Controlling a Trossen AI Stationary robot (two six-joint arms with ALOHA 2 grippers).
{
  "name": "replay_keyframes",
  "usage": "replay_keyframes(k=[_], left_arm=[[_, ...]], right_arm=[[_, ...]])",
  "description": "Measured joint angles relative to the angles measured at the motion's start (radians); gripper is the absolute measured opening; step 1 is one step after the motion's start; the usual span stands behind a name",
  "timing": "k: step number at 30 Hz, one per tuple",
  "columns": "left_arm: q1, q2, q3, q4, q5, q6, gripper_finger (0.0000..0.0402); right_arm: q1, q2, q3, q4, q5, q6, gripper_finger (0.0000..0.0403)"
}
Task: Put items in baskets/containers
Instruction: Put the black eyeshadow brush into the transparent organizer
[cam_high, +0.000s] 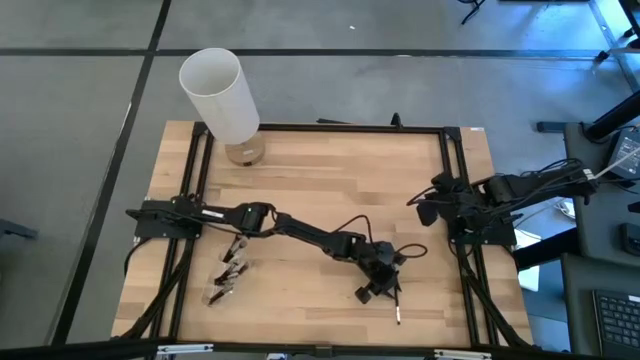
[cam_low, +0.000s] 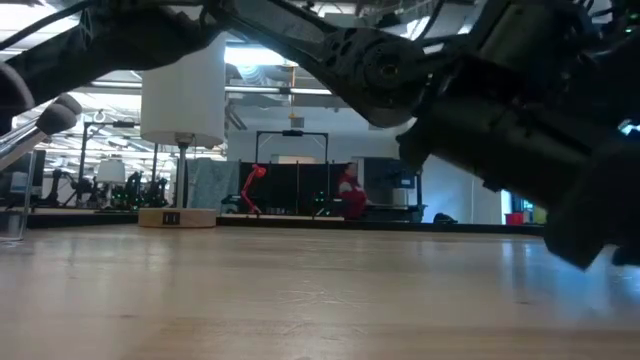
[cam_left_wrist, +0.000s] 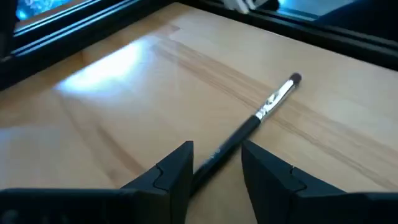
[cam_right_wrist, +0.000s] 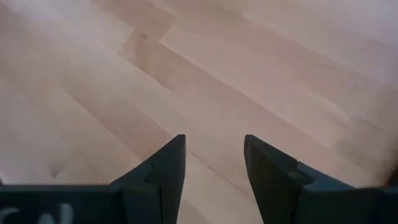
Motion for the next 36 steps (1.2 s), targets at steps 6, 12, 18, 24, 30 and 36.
replay_keyframes(k=[6, 12, 18, 24, 30, 36], left_arm=[[0.000, -0.130, -0.001, -0.178, -0.085, -0.041, 0.0132], [-0.002, -0.278, 0.000, -0.517, -0.332, -0.064, 0.0131], [-0.025, -0.378, -0.033, -0.768, -0.567, -0.197, 0.0107], [-0.073, -0.491, -0.222, -0.779, -0.720, -0.333, 0.0076], [-0.121, -0.689, -0.483, -0.698, -0.943, -0.467, 0.0062], [-0.146, -0.968, -0.809, -0.434, -1.066, -0.513, 0.0061]], right_arm=[[0.004, 0.012, -0.007, 0.120, 0.010, -0.036, 0.0163], [0.078, 0.014, -0.005, 0.253, 0.046, -0.033, 0.0163], [0.193, 0.039, -0.004, 0.361, 0.092, -0.008, 0.0163], [0.266, 0.124, 0.027, 0.346, 0.081, 0.076, 0.0152], [0.332, 0.277, 0.190, 0.314, 0.092, 0.066, 0.0125], [0.364, 0.521, 0.361, 0.202, 0.051, 0.147, 0.0095]])
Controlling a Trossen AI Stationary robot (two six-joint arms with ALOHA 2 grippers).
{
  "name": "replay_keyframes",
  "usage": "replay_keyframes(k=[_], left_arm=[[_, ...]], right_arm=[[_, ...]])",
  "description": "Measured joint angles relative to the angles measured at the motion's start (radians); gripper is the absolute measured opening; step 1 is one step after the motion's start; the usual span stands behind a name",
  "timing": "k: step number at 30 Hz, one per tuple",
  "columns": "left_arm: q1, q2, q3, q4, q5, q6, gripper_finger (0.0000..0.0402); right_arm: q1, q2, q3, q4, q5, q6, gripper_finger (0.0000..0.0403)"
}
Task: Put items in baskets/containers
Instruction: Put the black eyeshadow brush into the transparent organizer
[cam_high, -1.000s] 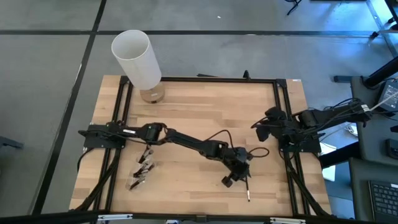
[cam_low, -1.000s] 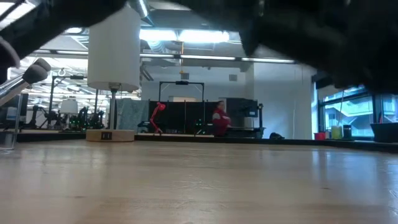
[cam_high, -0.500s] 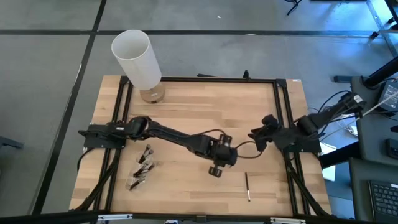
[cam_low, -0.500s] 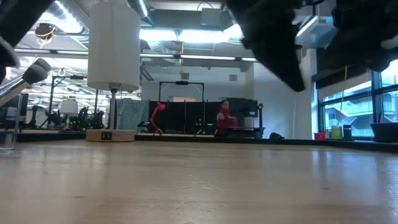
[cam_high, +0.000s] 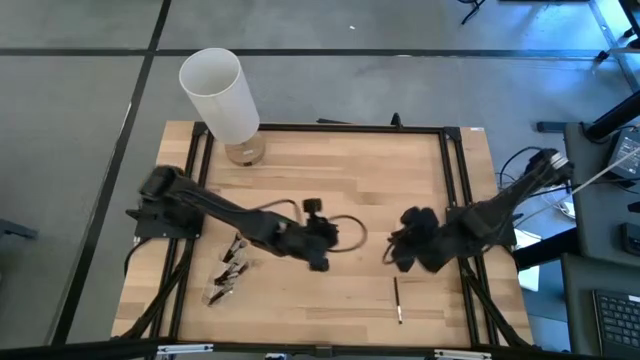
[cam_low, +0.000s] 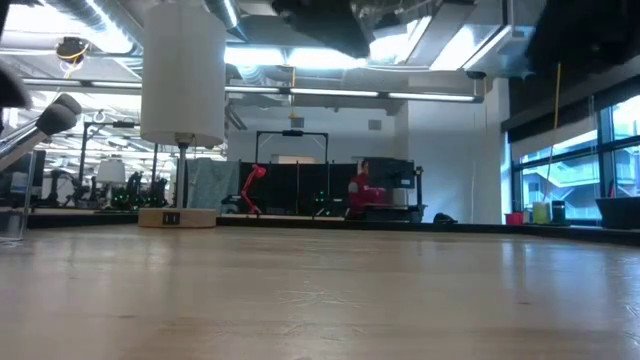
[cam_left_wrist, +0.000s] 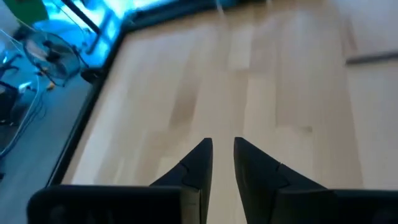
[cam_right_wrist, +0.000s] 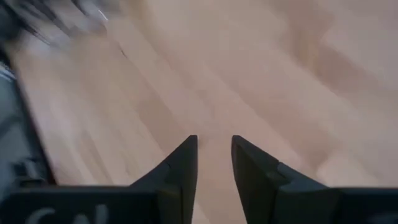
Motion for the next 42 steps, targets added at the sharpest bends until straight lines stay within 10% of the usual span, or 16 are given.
replay_keyframes(k=[12, 25, 32, 42], left_arm=[[0.057, -0.333, -0.380, 0.312, -0.046, 0.131, 0.0061], [0.217, -0.411, -0.394, 0.229, -0.063, 0.299, 0.0061], [0.344, -0.411, -0.394, 0.268, 0.101, 0.332, 0.0061], [0.414, -0.410, -0.394, 0.261, 0.164, 0.288, 0.0061]], right_arm=[[-0.018, 0.415, 0.178, -0.127, -0.616, 0.266, 0.0056], [0.020, 0.591, 0.196, -0.054, -0.762, 0.480, 0.0119], [0.066, 0.603, 0.196, 0.013, -0.682, 0.584, 0.0172], [0.122, 0.675, 0.196, 0.044, -0.714, 0.630, 0.0137]])
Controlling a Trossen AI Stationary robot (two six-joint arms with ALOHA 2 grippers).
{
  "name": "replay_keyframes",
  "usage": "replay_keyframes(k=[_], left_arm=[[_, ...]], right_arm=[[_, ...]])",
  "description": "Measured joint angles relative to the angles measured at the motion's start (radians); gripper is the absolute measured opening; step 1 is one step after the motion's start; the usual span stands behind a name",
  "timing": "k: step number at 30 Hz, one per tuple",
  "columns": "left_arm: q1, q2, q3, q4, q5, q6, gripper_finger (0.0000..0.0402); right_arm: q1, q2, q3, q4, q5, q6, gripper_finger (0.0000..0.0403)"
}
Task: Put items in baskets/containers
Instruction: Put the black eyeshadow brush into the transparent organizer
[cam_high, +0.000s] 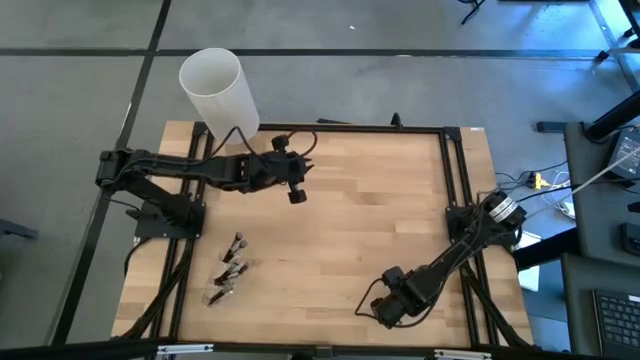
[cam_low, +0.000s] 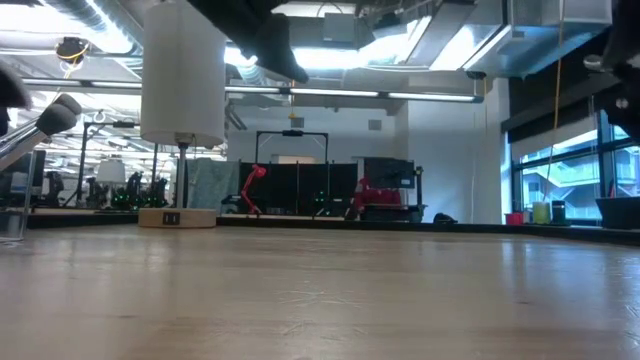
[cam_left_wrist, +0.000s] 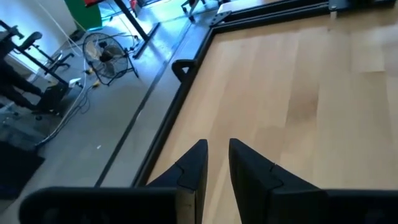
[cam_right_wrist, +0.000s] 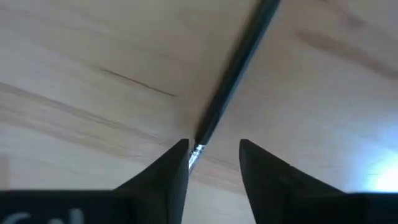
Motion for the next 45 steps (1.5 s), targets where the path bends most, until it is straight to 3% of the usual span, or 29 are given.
replay_keyframes(k=[13, 19, 22, 27, 31, 37, 45], left_arm=[[-0.084, 0.000, 0.000, -0.054, -0.017, -0.003, 0.0061], [-0.102, 0.000, 0.000, -0.086, -0.031, -0.019, 0.0061], [-0.104, 0.002, -0.005, -0.096, 0.033, -0.019, 0.0061], [-0.104, 0.039, -0.062, -0.003, 0.218, 0.091, 0.0061], [-0.111, 0.061, -0.086, 0.069, 0.299, 0.149, 0.0061], [-0.186, 0.098, -0.087, 0.138, 0.314, 0.184, 0.0061], [-0.350, 0.195, -0.087, 0.415, 0.305, 0.463, 0.0061]], right_arm=[[0.007, 0.044, 0.003, 0.041, -0.019, -0.056, 0.0061], [-0.005, 0.042, 0.002, 0.030, -0.033, -0.185, 0.0025], [-0.020, 0.035, 0.001, 0.030, -0.051, -0.276, 0.0020], [-0.065, -0.037, -0.004, 0.017, 0.004, -0.360, 0.0032], [-0.110, -0.136, -0.002, 0.007, 0.068, -0.415, 0.0035], [-0.206, -0.281, -0.012, 0.044, 0.057, -0.518, 0.0036], [-0.354, -0.343, -0.083, 0.138, -0.012, -0.554, 0.0037]])
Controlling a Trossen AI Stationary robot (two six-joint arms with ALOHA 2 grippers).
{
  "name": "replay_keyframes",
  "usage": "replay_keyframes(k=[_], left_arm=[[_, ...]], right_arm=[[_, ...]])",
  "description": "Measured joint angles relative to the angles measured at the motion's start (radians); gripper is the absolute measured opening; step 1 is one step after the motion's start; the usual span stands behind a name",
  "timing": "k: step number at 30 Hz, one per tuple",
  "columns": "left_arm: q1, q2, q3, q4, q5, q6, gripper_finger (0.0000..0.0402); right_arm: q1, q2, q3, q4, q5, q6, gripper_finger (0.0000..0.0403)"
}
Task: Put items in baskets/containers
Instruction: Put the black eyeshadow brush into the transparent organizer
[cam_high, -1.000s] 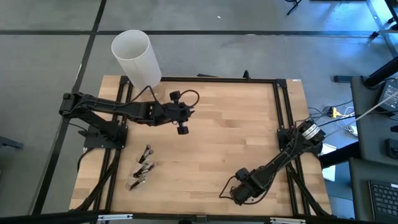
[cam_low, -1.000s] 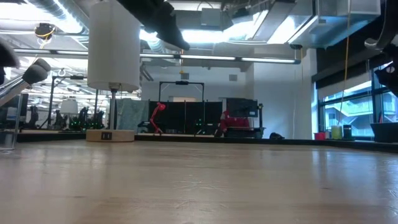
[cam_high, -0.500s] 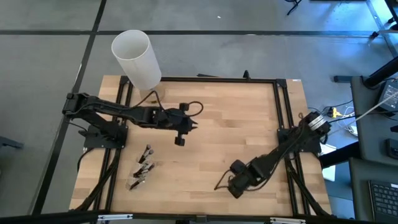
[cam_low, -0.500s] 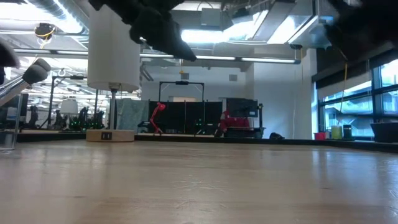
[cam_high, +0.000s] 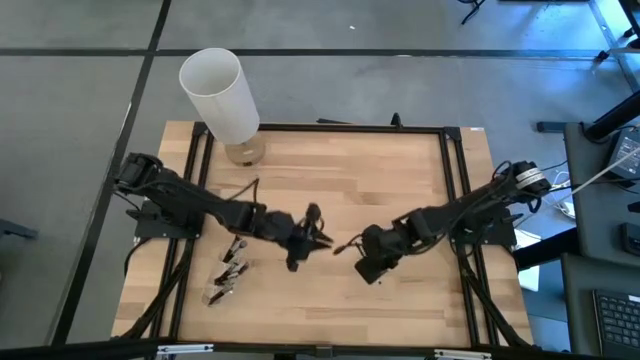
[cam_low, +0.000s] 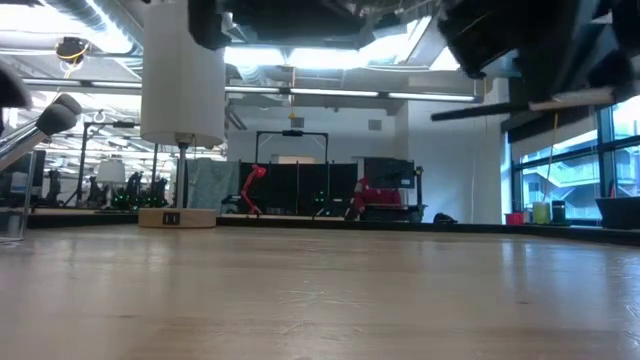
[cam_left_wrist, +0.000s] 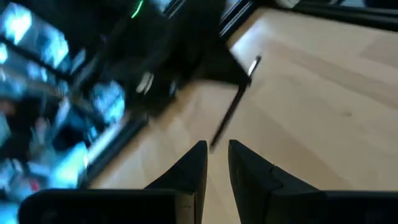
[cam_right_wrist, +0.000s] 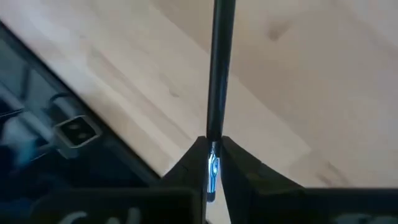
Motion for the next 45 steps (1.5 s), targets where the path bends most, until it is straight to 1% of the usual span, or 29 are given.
replay_keyframes(k=[4, 7, 10, 13, 15, 18, 21, 23, 27, 32, 35, 40, 45], left_arm=[[-0.048, 0.071, 0.000, 0.067, -0.014, 0.119, 0.0065], [-0.062, 0.138, 0.000, 0.128, -0.073, 0.181, 0.0078], [-0.075, 0.199, 0.000, 0.229, -0.170, 0.243, 0.0095], [-0.089, 0.243, 0.000, 0.337, -0.240, 0.331, 0.0116], [-0.098, 0.262, 0.007, 0.392, -0.255, 0.373, 0.0128], [-0.105, 0.284, 0.027, 0.387, -0.255, 0.414, 0.0142], [-0.104, 0.294, 0.037, 0.374, -0.259, 0.446, 0.0148], [-0.101, 0.294, 0.040, 0.366, -0.275, 0.454, 0.0147], [-0.097, 0.294, 0.041, 0.362, -0.357, 0.467, 0.0139], [-0.096, 0.293, 0.041, 0.347, -0.361, 0.489, 0.0122], [-0.090, 0.294, 0.040, 0.337, -0.394, 0.490, 0.0112], [-0.094, 0.294, 0.040, 0.338, -0.440, 0.505, 0.0101], [-0.093, 0.294, 0.040, 0.339, -0.424, 0.506, 0.0091]], right_arm=[[-0.058, 0.000, -0.050, 0.214, -0.136, -0.008, 0.0037], [-0.099, 0.000, -0.060, 0.321, -0.214, -0.025, 0.0037], [-0.135, -0.001, -0.061, 0.325, -0.226, -0.027, 0.0037], [-0.168, 0.000, -0.061, 0.325, -0.241, -0.031, 0.0037], [-0.188, 0.000, -0.061, 0.326, -0.248, -0.037, 0.0037], [-0.214, 0.000, -0.061, 0.329, -0.253, -0.042, 0.0037], [-0.230, 0.000, -0.061, 0.335, -0.271, -0.042, 0.0037], [-0.238, 0.000, -0.061, 0.336, -0.275, -0.042, 0.0037], [-0.245, 0.000, -0.062, 0.340, -0.275, -0.041, 0.0037], [-0.244, 0.000, -0.062, 0.348, -0.295, -0.041, 0.0037], [-0.243, -0.001, -0.060, 0.371, -0.323, -0.042, 0.0037], [-0.243, -0.001, -0.060, 0.386, -0.329, -0.041, 0.0037], [-0.243, -0.001, -0.060, 0.383, -0.330, -0.042, 0.0037]])
